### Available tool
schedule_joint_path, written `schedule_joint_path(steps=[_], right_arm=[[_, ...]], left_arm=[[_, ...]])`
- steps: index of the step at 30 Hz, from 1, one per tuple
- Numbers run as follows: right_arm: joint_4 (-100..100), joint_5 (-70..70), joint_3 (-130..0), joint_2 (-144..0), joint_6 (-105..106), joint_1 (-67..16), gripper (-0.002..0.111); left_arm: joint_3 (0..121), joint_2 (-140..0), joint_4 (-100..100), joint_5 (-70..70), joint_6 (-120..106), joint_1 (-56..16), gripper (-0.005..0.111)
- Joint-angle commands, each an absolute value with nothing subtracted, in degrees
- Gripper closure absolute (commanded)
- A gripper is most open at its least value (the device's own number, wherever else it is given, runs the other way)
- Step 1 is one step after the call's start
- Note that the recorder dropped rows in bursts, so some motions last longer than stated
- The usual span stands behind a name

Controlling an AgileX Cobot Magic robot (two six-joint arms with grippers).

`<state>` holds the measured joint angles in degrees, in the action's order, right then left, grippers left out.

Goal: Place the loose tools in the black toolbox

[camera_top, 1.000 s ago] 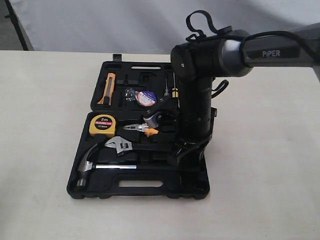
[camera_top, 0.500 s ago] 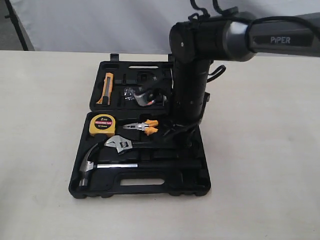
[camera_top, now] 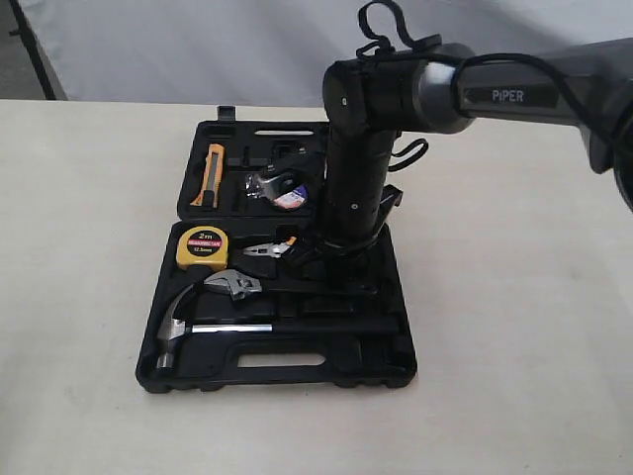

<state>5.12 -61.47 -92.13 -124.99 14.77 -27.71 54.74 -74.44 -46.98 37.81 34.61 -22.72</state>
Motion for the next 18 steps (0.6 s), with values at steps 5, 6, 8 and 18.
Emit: schedule_joint_path(steps=[5, 6, 8, 18], right_arm=[[8.0, -60.3, -95.3, -120.1, 14.3, -27.8, 0.108], [10.6, -60.4, -95.3, -120.0, 14.5, -27.8, 0.108], [12.6, -60.0, -94.7, -121.1, 14.8, -28.2, 0.108], [13.6, -59.9, -93.9, -129.1, 13.2, -31.1, 0.108]], left_arm=[[54.2, -74.0, -46.2, 36.8, 35.2, -22.5, 0.105], [54.2, -74.0, -46.2, 36.8, 35.2, -22.5, 0.105], [54.2, -74.0, -46.2, 36.8, 35.2, -22.5, 0.105], [54.2, -74.0, -46.2, 36.8, 35.2, -22.5, 0.105]])
